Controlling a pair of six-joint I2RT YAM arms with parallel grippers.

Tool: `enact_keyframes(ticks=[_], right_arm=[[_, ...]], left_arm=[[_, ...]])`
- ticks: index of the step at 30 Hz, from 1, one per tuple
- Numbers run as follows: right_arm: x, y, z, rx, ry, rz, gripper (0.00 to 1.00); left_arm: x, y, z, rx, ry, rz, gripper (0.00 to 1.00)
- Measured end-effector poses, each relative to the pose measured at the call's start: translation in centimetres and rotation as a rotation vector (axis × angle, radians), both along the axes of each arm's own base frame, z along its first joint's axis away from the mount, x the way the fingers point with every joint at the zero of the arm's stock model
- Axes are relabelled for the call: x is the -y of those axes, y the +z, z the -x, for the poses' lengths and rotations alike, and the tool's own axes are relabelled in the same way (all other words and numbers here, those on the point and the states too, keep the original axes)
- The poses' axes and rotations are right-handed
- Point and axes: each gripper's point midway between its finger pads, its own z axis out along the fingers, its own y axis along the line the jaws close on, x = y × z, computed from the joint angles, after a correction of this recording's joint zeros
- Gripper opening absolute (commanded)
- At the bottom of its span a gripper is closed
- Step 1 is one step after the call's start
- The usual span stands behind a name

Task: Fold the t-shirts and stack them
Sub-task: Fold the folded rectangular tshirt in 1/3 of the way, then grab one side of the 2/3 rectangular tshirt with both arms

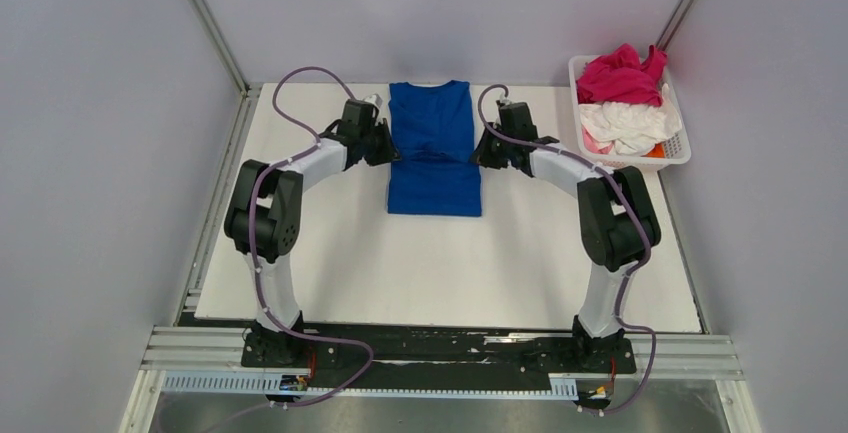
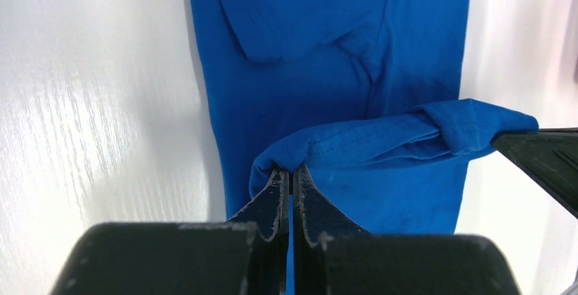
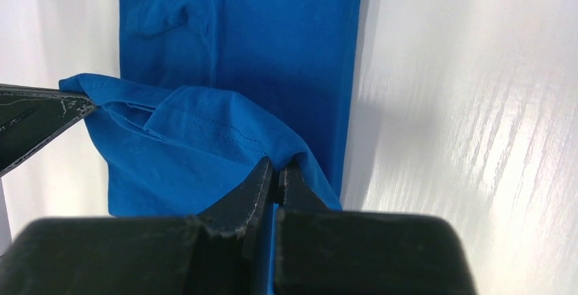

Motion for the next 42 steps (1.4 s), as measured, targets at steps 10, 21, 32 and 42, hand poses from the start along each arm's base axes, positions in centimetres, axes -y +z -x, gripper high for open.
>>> enact_keyframes(ticks=[10, 21, 32, 42], right_arm=[[0.0, -1.4, -2.1, -0.011, -0.012, 0.002, 0.54], [0.6, -0.5, -3.2, 0.015, -0.026, -0.013, 1.00], [2.5, -1.3, 6.1, -0.108, -0.050, -0.057, 1.00], [2.3, -3.9, 10.1, -0.231, -0.048, -0.098, 1.00]], left_arm=[[0.0, -2.0, -1.6, -0.040, 0.015, 0.003, 0.81], [-0.1, 0.3, -2.4, -0.005, 0.016, 0.036, 1.00], [-2.0, -1.2, 8.2, -0.142, -0.002, 0.048, 1.00], [-2.1, -3.8, 11.1, -0.238, 0.022, 0.056, 0.74]])
